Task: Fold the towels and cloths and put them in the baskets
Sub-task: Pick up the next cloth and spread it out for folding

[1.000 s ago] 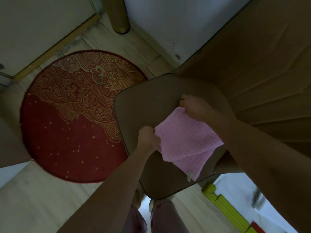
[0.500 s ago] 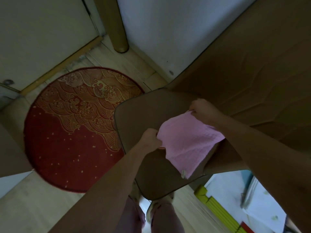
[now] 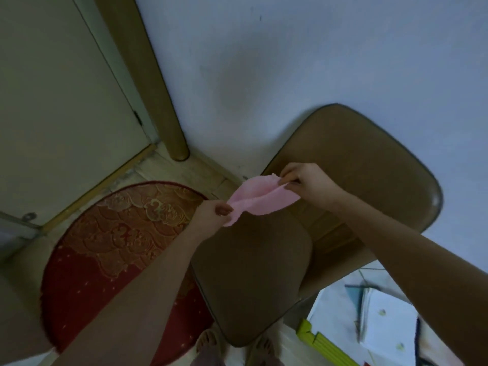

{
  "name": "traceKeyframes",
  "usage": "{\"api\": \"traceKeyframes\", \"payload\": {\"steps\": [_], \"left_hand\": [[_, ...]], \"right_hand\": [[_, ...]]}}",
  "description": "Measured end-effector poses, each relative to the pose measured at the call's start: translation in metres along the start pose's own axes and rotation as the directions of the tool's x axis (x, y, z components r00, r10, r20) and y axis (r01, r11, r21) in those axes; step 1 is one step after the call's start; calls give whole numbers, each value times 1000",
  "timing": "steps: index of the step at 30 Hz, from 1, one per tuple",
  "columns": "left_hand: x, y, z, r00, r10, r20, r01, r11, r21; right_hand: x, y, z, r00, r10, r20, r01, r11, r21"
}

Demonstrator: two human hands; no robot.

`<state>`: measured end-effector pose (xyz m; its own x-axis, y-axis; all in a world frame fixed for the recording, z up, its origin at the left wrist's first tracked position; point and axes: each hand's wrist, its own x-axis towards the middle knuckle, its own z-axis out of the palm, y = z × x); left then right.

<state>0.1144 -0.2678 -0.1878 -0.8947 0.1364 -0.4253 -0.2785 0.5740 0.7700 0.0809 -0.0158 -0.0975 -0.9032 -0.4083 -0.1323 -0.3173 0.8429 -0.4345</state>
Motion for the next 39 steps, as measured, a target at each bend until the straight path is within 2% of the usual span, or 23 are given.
{"api": "traceKeyframes", "payload": {"steps": [4, 9, 12, 15, 17, 20, 23, 28, 34, 39], "left_hand": [[-16, 35, -26, 989, 140, 51, -145, 982, 122], [-23, 64, -39, 966, 242, 90, -257, 929, 266], [-25, 76, -34, 932, 290, 217, -350, 873, 338], [-29, 87, -22, 874, 310, 374, -429, 853, 296], [-33, 93, -10, 829, 295, 474, -431, 878, 207], [-41, 98, 7, 798, 294, 526, -409, 905, 115], [-43, 92, 12, 819, 259, 512, -360, 927, 106], [-42, 78, -10, 862, 150, 485, -292, 928, 231], [-38, 71, -46, 948, 197, 251, -281, 890, 359], [-32, 79, -68, 957, 290, 20, -270, 861, 432]], "right_hand": [[-14, -23, -37, 996, -70, -54, 74, 994, 74], [-25, -41, -64, 997, -31, 77, 13, 974, 226], [-29, -45, -67, 991, -30, 130, -3, 969, 247], [-32, -44, -63, 990, -29, 137, -8, 965, 262], [-33, -41, -60, 994, -16, 112, -18, 954, 299], [-35, -36, -55, 999, 1, 51, -17, 950, 310], [-39, -25, -50, 1000, 31, -3, -29, 964, 265], [-49, -4, -38, 990, 142, -23, -134, 969, 206], [-51, 4, -21, 969, 241, -48, -235, 967, 94], [-44, -5, -24, 959, 263, -108, -261, 965, 35]]}}
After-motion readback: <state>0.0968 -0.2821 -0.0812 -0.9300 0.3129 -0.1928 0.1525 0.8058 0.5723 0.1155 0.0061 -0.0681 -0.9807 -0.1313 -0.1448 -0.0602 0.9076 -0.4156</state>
